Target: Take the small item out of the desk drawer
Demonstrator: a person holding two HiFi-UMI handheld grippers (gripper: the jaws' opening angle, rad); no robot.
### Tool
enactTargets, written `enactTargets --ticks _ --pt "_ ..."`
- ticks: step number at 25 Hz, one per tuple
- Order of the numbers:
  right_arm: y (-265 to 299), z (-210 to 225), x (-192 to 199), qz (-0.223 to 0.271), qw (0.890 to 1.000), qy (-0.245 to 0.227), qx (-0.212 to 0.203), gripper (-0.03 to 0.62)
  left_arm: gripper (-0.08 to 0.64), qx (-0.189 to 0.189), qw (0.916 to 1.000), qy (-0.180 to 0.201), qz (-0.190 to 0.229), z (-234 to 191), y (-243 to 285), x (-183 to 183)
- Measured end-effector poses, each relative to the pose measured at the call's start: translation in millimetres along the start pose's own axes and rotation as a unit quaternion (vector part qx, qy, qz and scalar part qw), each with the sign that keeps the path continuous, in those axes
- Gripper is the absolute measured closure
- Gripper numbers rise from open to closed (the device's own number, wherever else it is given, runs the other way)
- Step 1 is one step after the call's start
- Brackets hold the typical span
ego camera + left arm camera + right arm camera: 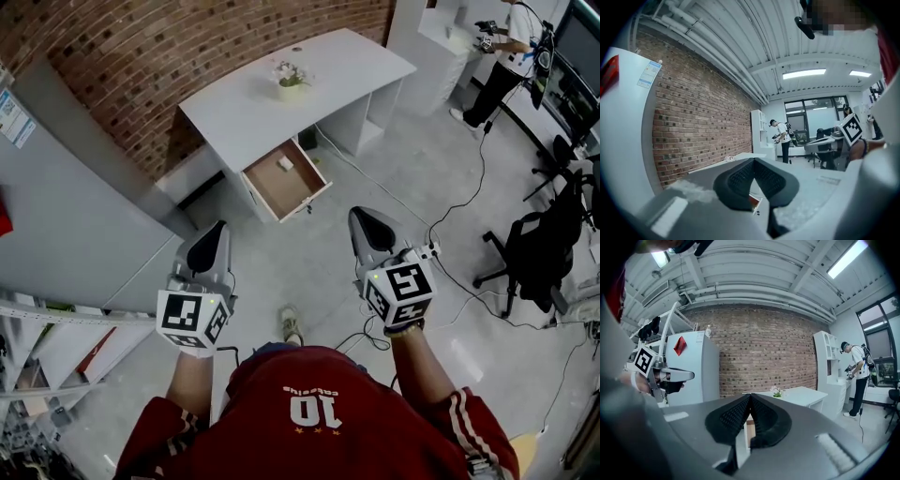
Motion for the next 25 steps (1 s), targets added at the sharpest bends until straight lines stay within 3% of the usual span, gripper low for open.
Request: enactTargets --ticks 14,25 --pt "104 -10 -42 -0.021 1.000 -0.014 0.001 0.589 0.560 0.011 0.9996 -0.025 -0.001 -100 58 -1" --pt "127 -12 -54 -0.021 0.999 -0.020 0.023 0.589 0.560 0.038 0.9989 -0.026 0.010 -127 86 -9"
Point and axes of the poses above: the fingertips, and each gripper's own axes: y forward along the fingers, z to its right, x out of its underside, the point moved 4 cm from there along -y, backward along the fingers, and after that the axes turned 12 degrees about -z, right-handed, at the moved point
